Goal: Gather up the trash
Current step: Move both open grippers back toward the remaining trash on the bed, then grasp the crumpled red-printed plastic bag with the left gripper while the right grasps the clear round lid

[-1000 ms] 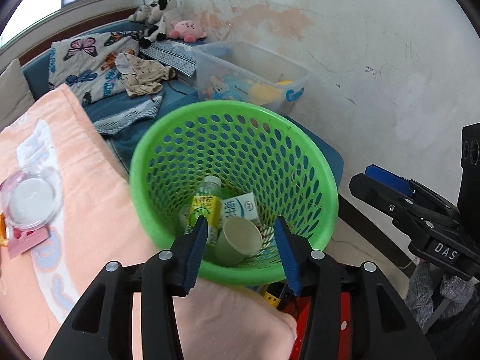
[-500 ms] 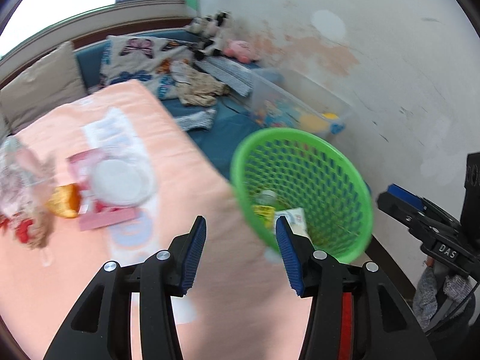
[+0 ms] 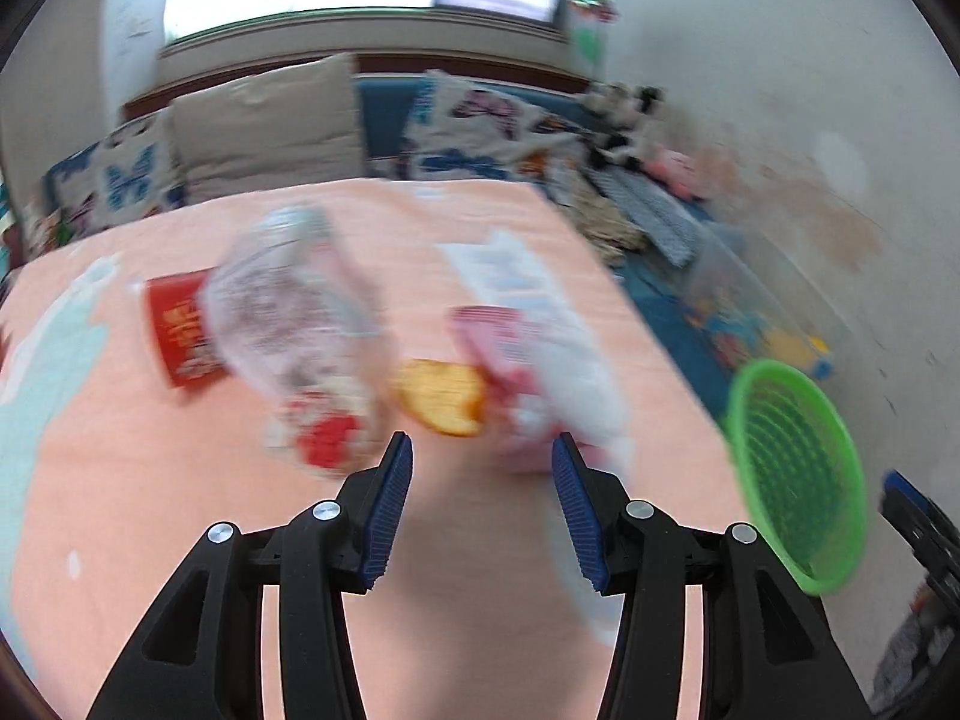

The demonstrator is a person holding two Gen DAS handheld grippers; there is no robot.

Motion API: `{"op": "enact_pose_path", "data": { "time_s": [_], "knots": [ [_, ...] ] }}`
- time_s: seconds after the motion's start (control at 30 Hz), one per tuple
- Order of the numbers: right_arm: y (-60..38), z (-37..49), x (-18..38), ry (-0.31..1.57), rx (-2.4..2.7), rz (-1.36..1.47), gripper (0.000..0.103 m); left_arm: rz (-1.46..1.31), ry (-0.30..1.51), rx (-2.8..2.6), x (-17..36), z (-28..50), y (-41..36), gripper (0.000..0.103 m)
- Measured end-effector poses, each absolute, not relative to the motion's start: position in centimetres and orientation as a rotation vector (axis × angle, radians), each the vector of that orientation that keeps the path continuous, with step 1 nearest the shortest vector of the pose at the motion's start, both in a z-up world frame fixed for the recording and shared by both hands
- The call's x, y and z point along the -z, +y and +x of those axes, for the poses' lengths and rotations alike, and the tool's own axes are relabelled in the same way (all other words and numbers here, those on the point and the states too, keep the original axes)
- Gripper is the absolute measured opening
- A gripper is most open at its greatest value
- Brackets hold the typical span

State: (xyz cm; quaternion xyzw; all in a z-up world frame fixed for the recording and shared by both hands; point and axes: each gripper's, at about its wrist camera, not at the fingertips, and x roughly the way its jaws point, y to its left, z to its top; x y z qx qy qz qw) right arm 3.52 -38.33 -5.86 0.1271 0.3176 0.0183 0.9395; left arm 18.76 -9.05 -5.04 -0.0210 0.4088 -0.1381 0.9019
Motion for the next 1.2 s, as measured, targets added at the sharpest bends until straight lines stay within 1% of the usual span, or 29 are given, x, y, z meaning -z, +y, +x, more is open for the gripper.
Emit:
{"op": "enact_pose_path", "data": {
  "time_s": [0.07, 0.23, 0.37, 0.6, 0.73, 0.8, 0.9, 1.0, 1.2],
  "knots": [
    [-37.8, 3.9, 5.8, 0.653, -0.048, 0.251, 0.073, -0.060, 0.848, 0.228, 5.5, 19.7, -7.4, 0.058],
    [-36.2, 5.5, 6.0, 0.669, -0.078, 0.232, 0.074, -0.086, 0.873, 0.175, 6.8, 21.3, -5.2, 0.059],
    [-35.1, 7.0, 6.3, 0.689, -0.107, 0.227, 0.074, -0.087, 0.885, 0.163, 8.0, 22.2, -4.4, 0.066],
    [-33.3, 9.2, 7.1, 0.724, -0.153, 0.221, 0.075, -0.103, 0.907, 0.154, 9.5, 23.5, -4.4, 0.066],
    [-32.3, 10.7, 7.4, 0.739, -0.183, 0.216, 0.078, -0.110, 0.911, 0.169, 9.8, 23.7, -4.4, 0.060],
    [-31.7, 11.5, 7.6, 0.746, -0.205, 0.218, 0.080, -0.113, 0.911, 0.177, 9.9, 23.7, -4.3, 0.053],
    [-30.8, 12.6, 7.8, 0.758, -0.234, 0.218, 0.082, -0.116, 0.911, 0.185, 10.0, 23.7, -4.1, 0.048],
    [-29.5, 14.0, 8.1, 0.771, -0.274, 0.203, 0.085, -0.124, 0.913, 0.194, 10.0, 23.6, -4.0, 0.045],
    [-27.9, 16.8, 9.2, 0.797, -0.311, 0.200, 0.089, -0.127, 0.912, 0.215, 9.8, 23.0, -3.6, 0.042]
  ]
}}
